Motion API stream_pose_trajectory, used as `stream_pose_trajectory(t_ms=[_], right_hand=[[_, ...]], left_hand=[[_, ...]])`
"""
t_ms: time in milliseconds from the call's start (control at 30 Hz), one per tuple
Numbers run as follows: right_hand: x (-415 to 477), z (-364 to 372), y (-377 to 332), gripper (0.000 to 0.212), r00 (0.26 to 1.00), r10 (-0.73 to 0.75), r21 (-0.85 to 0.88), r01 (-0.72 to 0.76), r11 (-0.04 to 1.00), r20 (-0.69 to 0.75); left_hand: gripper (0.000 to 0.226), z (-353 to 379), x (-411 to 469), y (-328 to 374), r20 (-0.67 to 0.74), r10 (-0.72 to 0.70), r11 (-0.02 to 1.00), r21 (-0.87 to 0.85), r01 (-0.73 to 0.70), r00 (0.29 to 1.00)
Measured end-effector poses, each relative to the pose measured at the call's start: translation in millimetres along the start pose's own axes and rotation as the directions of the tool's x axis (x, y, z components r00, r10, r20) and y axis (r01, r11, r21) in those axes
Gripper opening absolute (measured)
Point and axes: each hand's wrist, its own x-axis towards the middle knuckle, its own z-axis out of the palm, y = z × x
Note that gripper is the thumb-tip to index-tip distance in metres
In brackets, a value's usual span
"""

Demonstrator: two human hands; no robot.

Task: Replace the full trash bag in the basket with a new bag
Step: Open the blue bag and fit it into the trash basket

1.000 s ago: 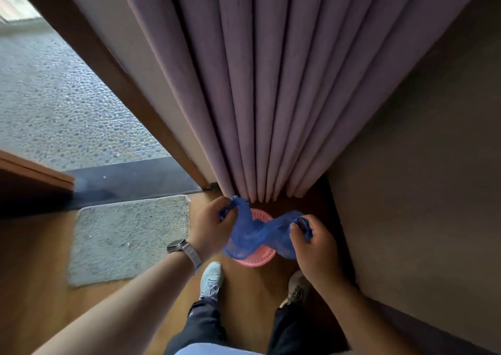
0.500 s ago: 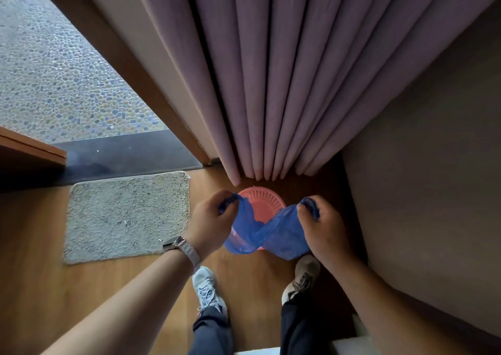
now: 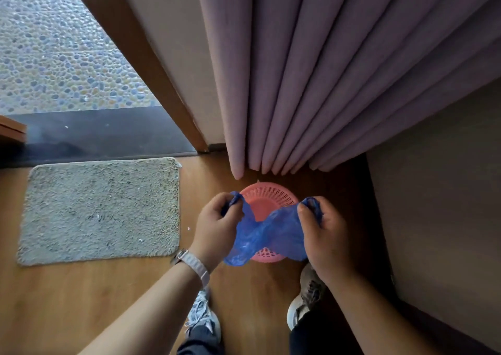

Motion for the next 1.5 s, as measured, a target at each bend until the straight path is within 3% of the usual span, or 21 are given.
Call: stream_pose_trajectory(t_ms=[200,333,467,567,633,700,800,933,1133,1267,1367,1500], right_hand=[[32,43,41,0.012,1.0,-0.028,-0.014,0.027,1.0,-0.007],[46,59,64,0.013,1.0,-0.002,-0.018,0.002,1.0,-0.021],[52,69,87,0.018,0.999,-0.008,-0.05,0.006,0.999,-0.037],[53,64,117,0.028,1.0,-0.023,-0.116,0.023,0.993,0.001],[51,55,140,0.04,0.997,-0.016,-0.171,0.029,0.985,0.078],[47,44,159,0.055,0.984,-0.012,-0.248,0.056,0.967,0.176],[43,32,182,0.078,0.963,0.007,-0.374,0.098,0.922,0.27],[48,25,216,0.087,0.967,0.089,-0.527,0.053,0.848,0.239],[57,31,251,0.076,0.94,0.199,-0.559,-0.011,0.829,0.278],[61,42,274,0.065,0.935,0.175,-0.586,0.041,0.809,0.307],[66,49,292,0.058,0.934,0.184,-0.575,0.029,0.818,0.308],[72,64,315,0.042,0.887,0.214,-0.606,0.09,0.79,0.41]], left_hand=[[0.015,1,19,-51,0.005,-0.085,0.989,-0.121,0.085,0.996],[0.01,-1,24,-66,0.037,-0.08,0.991,-0.105,0.084,0.996],[0.007,-2,36,-87,0.056,-0.031,0.993,0.118,0.024,0.998],[0.036,-4,48,-108,0.111,0.091,0.909,0.396,-0.128,0.99],[0.058,-5,56,-120,0.127,0.084,0.843,0.519,-0.139,0.988],[0.07,-5,63,-131,0.123,0.055,0.809,0.576,-0.116,0.991],[0.065,-5,71,-145,0.113,0.044,0.78,0.616,-0.105,0.993],[0.051,1,79,-161,0.172,-0.054,0.795,0.603,-0.061,0.984],[0.046,26,78,-183,0.262,-0.054,0.835,0.541,-0.1,0.964],[0.044,44,73,-202,0.299,-0.043,0.885,0.455,-0.103,0.953],[0.044,54,70,-224,0.305,-0.02,0.887,0.446,-0.124,0.952],[0.044,63,69,-251,0.362,0.033,0.856,0.471,-0.213,0.932]])
